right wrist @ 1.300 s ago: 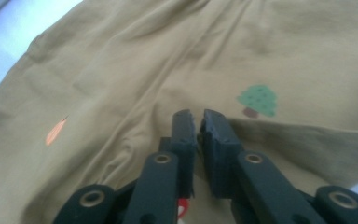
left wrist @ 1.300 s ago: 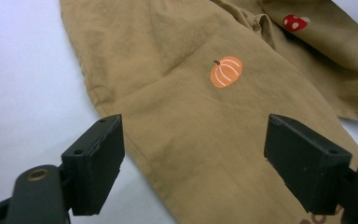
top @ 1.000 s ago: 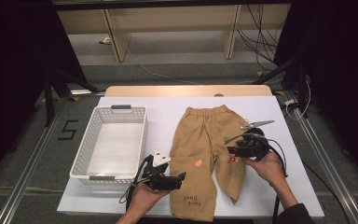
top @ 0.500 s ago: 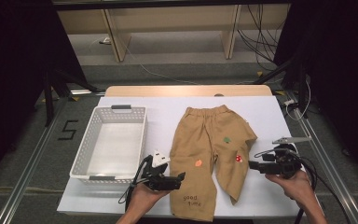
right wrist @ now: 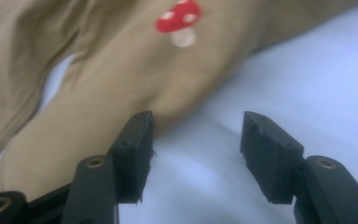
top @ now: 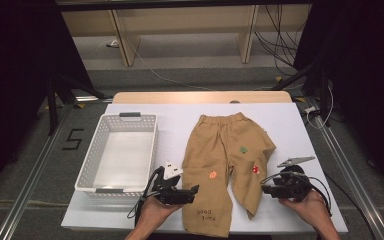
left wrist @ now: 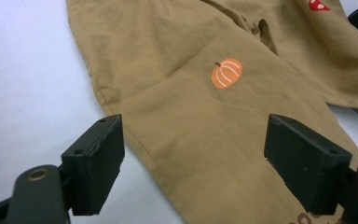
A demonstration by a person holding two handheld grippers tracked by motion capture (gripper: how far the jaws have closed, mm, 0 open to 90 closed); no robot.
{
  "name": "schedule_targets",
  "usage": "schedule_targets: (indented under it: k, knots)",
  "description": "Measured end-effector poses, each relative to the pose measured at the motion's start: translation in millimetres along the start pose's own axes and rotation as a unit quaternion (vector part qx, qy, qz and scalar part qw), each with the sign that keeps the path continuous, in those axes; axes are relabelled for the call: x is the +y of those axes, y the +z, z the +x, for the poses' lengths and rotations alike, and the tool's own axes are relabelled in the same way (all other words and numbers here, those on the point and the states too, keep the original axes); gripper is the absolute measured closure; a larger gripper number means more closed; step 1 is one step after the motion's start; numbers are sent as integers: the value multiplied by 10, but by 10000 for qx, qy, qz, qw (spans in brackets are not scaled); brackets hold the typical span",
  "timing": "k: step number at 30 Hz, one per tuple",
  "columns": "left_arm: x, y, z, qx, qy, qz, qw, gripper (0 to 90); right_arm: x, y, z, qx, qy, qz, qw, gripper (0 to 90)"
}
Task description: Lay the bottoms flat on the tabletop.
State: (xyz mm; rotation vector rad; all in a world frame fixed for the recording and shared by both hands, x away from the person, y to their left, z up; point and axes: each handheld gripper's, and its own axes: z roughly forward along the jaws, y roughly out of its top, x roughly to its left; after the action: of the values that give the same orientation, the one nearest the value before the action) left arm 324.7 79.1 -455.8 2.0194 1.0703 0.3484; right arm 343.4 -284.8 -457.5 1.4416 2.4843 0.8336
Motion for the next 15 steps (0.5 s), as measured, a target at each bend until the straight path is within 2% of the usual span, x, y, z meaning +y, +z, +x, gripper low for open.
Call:
schedule_targets:
  k: [2, 6, 7, 8, 9, 10, 11, 12, 13, 14, 15]
  knots:
    - [3, 18, -4, -5, -15, 10, 10000, 203, 34, 44, 93, 153, -136, -20, 9998, 448]
    - [-3, 21, -18, -10, 16, 23, 10000, 202, 85, 106, 215, 285, -320, 9, 9991, 451]
    - [1, 25, -18, -15, 7, 29, 10000, 202, 121, 157, 285, 308, -416, 61, 9986, 500]
    - [1, 25, -18, -15, 7, 29, 10000, 202, 121, 157, 285, 308, -416, 61, 9986, 500]
    - [-2, 24, -19, -12, 15, 30, 10000, 203, 143, 199, 331, 278, -456, 153, 9985, 588]
    - [-3, 22, -20, -15, 19, 26, 10000, 203, 143, 199, 331, 278, -456, 153, 9985, 588]
    - [-2, 21, -18, -17, 19, 23, 10000, 203, 148, 215, 336, 241, -477, 165, 9984, 640]
    - [2, 21, -15, -16, 14, 23, 10000, 205, 154, 220, 327, 127, -431, 152, 9989, 736]
    - [0, 22, -12, -11, -1, 22, 10000, 205, 155, 213, 309, 110, -369, 126, 9992, 781]
    - [0, 22, -12, -11, -1, 22, 10000, 204, 155, 213, 309, 110, -369, 126, 9992, 781]
    - [-2, 20, -13, -9, 7, 26, 10000, 204, 152, 191, 267, 81, -280, 59, 9996, 855]
